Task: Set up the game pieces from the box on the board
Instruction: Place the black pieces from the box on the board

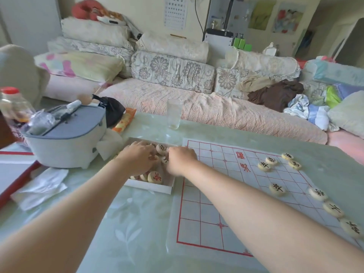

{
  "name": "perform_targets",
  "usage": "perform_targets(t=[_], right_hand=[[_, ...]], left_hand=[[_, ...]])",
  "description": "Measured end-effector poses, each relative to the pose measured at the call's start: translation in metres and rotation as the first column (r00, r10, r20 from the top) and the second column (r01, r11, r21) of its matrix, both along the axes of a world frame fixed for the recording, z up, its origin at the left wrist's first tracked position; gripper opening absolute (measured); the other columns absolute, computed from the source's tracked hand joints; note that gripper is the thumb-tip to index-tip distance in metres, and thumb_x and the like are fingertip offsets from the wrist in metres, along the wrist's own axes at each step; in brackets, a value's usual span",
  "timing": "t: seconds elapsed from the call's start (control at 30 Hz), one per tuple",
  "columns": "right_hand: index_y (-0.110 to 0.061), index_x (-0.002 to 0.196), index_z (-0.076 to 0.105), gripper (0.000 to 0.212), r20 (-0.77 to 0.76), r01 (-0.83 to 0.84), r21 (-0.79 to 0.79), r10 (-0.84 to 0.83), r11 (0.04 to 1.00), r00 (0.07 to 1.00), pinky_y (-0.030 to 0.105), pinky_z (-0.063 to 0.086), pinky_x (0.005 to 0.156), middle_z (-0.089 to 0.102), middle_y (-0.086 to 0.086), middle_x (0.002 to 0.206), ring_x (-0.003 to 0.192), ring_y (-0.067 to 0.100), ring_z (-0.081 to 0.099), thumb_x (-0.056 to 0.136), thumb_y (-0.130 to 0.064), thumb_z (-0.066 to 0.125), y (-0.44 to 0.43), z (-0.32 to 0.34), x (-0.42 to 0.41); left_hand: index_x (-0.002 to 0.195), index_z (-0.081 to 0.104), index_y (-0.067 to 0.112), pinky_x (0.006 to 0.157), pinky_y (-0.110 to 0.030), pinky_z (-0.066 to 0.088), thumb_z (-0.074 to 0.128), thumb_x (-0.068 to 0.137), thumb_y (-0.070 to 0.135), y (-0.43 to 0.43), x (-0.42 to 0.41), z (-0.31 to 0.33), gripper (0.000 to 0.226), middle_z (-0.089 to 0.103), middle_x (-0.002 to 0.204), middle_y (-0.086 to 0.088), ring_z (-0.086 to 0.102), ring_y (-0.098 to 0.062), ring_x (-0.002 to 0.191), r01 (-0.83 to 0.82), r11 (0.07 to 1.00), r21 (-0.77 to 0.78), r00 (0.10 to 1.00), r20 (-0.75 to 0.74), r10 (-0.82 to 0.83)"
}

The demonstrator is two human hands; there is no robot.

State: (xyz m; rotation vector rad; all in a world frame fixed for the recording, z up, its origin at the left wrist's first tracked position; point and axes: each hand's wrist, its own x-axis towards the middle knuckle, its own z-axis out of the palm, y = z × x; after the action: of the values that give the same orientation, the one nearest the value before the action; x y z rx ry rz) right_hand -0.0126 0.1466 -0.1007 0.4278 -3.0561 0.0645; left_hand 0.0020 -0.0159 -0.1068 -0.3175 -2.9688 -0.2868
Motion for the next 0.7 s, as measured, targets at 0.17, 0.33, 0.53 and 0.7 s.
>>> perform_targets(t=[0.17,0.33,0.53,0.7], right_hand=[[-0.018,0.123,0.060,0.043,-0.139,0.106,0.134,-0.087,0.985,0.986,0.037,0.039,0.097,0.063,0.005,0.125,0.121,0.027,0.054,0.087,-0.041,0.064,-0.019,-0.016,-0.007],[-0.024,0.114,0.063,0.032,-0.081,0.113,-0.024,-0.115,0.993,0.990,0.033,0.040,0.084,0.067,0.002,0.117,0.113,0.026,0.061,0.085,-0.037,0.062,-0.015,-0.020,-0.005],[-0.026,0.118,0.057,0.034,0.049,0.014,-0.450,0.009,0.893,0.999,0.032,0.048,0.087,0.063,-0.004,0.122,0.113,0.021,0.058,0.085,-0.030,0.066,0.014,-0.013,0.013],[-0.030,0.100,0.056,0.031,-0.037,-0.090,-0.682,0.089,0.726,0.995,0.025,0.045,0.073,0.064,-0.012,0.108,0.088,0.008,0.059,0.079,-0.041,0.077,0.026,0.001,0.011]], left_hand=[[0.125,0.055,0.027,0.099,-0.040,0.040,0.049,0.090,0.048,-0.001,-0.002,-0.005,0.042,0.052,0.131,-0.004,0.044,-0.026,0.124,0.002,1.000,-0.017,1.000,0.006,-0.002],[0.127,0.053,0.027,0.100,-0.040,0.037,0.051,0.090,0.043,-0.001,-0.003,-0.002,0.040,0.049,0.137,-0.002,0.041,-0.025,0.127,0.015,1.000,0.012,1.000,0.027,-0.015],[0.135,0.049,0.025,0.097,-0.036,0.044,0.053,0.093,0.031,0.008,-0.005,0.004,0.042,0.057,0.131,-0.002,0.051,-0.022,0.118,0.003,0.982,0.188,0.997,0.079,-0.018],[0.124,0.059,0.026,0.072,-0.027,0.051,0.054,0.093,0.021,0.030,-0.008,0.014,0.032,0.072,0.089,0.004,0.066,-0.011,0.079,-0.061,0.838,0.542,0.988,0.152,-0.027]])
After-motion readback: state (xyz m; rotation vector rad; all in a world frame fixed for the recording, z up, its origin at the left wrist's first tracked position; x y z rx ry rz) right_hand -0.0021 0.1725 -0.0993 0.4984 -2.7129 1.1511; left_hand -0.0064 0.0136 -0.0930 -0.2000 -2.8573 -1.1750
